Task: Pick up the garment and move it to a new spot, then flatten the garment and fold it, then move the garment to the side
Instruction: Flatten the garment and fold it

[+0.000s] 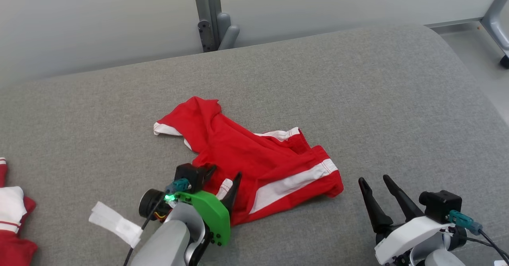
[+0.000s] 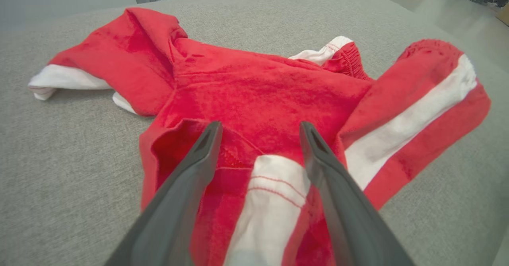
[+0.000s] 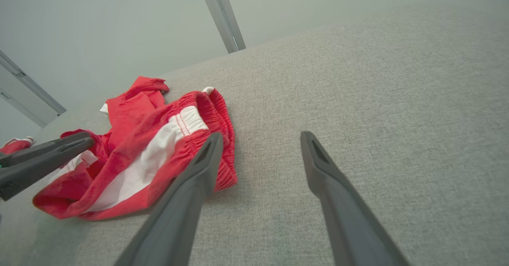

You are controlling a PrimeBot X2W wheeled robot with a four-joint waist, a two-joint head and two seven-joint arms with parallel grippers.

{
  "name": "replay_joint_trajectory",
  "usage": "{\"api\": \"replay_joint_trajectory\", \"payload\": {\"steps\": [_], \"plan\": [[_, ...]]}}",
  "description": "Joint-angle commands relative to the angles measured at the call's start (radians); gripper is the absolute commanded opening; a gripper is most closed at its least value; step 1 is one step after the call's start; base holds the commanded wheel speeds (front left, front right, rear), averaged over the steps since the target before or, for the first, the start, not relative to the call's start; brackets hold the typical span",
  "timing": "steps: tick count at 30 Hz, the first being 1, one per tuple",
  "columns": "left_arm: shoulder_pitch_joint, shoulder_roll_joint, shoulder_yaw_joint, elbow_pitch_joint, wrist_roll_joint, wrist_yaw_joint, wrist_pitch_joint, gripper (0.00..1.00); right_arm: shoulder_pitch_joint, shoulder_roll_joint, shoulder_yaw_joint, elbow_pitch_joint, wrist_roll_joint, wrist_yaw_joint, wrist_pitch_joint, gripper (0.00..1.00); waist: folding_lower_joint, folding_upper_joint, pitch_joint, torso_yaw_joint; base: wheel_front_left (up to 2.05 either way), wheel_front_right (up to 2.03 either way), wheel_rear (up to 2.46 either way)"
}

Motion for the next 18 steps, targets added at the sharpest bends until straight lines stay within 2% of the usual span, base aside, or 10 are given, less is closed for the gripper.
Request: {"api": "replay_joint_trajectory", "payload": {"steps": [1,12,18], "plan": [[-0.028,0.008,-0.008,-0.006,-0.022,-0.002,0.017,1.00,0.003,0.000,-0.004,0.002,0.004,0.000,-0.003,1.00,0.0000,-0.0001,0.003,0.004,0.00,0.00,0.00],[-0.023,0.077,-0.078,-0.081,-0.207,-0.002,0.156,1.00,-0.015,0.014,-0.003,0.003,0.005,0.000,-0.003,1.00,0.0000,-0.0001,0.022,0.016,0.00,0.00,0.00],[-0.016,0.125,-0.104,-0.148,-0.228,-0.002,0.169,1.00,-0.007,0.011,-0.012,0.009,0.008,0.000,-0.003,1.00,0.0000,-0.0001,0.024,0.026,0.00,0.00,0.00]]}}
